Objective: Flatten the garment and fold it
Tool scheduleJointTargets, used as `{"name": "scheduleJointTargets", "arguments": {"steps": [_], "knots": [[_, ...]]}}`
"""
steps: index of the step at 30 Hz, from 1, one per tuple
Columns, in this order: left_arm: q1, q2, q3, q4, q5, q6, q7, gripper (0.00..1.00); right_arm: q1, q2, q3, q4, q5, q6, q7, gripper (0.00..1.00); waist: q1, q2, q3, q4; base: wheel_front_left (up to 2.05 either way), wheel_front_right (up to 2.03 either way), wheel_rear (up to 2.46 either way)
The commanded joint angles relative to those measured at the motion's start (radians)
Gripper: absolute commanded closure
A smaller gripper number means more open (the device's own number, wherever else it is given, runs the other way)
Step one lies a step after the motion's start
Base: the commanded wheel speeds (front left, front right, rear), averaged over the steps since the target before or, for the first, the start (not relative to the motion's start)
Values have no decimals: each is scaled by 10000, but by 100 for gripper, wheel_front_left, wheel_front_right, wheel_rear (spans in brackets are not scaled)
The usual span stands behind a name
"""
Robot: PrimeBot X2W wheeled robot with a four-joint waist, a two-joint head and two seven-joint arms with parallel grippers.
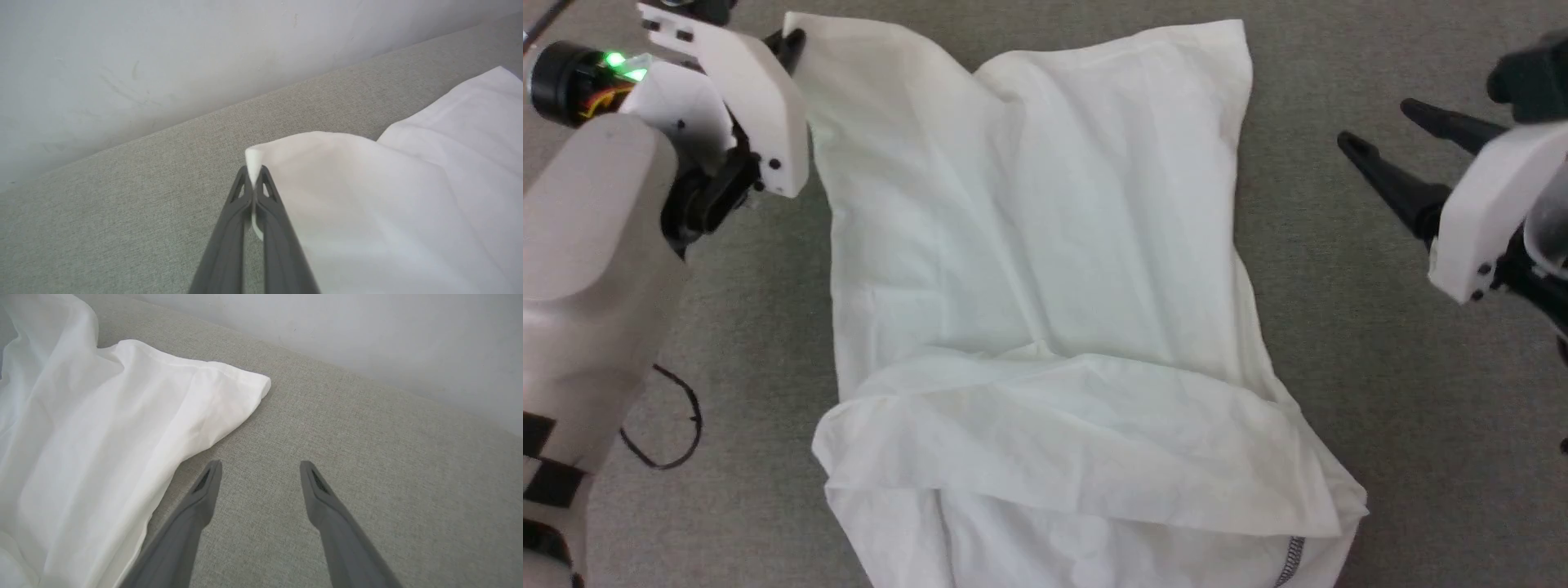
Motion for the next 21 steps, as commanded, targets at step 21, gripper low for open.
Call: {"name": "scheduleJointTargets", "arguments": {"steps": [21], "knots": [[234, -1229, -704, -2484, 566, 271, -939, 100, -4612, -580, 3229, 5997, -610, -7, 1654, 0, 0, -1, 1181, 2845, 0, 0, 0]]}}
